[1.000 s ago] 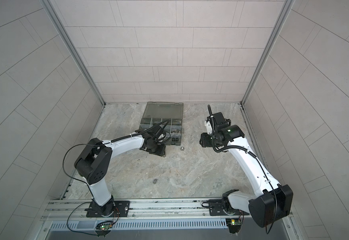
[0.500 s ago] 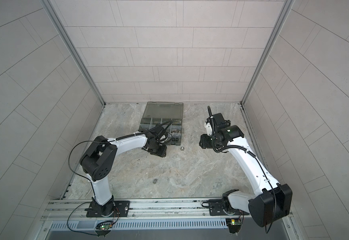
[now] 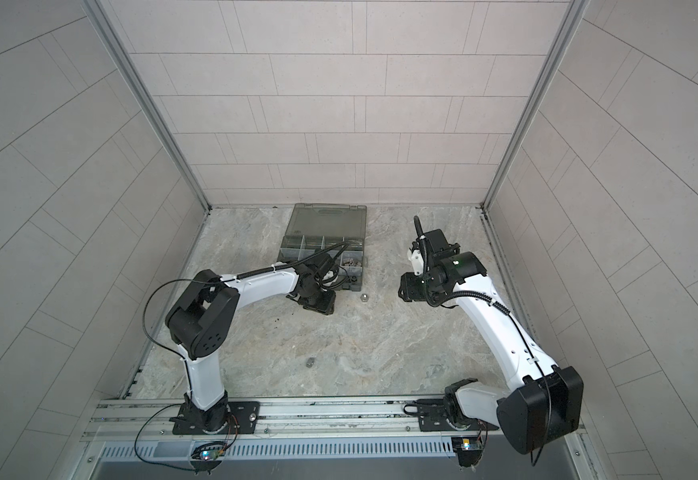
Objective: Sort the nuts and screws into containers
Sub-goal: 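Lower the left gripper toward another silver hex nut in front of the box, then close the left gripper on the silver hex nut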
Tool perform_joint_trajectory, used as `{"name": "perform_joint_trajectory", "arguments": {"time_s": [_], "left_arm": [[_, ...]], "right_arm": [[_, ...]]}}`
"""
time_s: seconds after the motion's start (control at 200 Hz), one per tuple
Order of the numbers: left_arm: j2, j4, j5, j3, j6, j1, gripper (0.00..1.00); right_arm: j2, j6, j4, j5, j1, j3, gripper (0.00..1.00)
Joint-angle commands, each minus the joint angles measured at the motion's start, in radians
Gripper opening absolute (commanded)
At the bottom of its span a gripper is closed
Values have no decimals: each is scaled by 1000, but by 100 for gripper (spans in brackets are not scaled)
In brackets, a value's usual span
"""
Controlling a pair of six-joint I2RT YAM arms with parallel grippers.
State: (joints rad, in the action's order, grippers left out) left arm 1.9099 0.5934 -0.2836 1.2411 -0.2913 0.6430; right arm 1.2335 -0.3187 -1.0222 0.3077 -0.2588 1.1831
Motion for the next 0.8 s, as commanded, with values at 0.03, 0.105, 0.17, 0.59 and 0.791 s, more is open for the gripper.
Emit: {"name": "perform_joint_trajectory", "arguments": {"time_s": [0.03,0.105,0.17,0.59,0.791], "left_arm": [[31,40,6,26,2,13,46],[36,42,6,33,3,15,46],[39,44,5,36,5,17,46],[62,81,37,40,5,18,44],[94,117,63,61,7,17,37]], "right_arm": [[2,15,-23,-9,4,-7,52],[3,16,-22,-9,4,-5,53],[2,17,-23,-12,6,-7,52],[1,19,-26,-22,10,-14,53],[-2,24,-29,-28,16,-10,53]]}}
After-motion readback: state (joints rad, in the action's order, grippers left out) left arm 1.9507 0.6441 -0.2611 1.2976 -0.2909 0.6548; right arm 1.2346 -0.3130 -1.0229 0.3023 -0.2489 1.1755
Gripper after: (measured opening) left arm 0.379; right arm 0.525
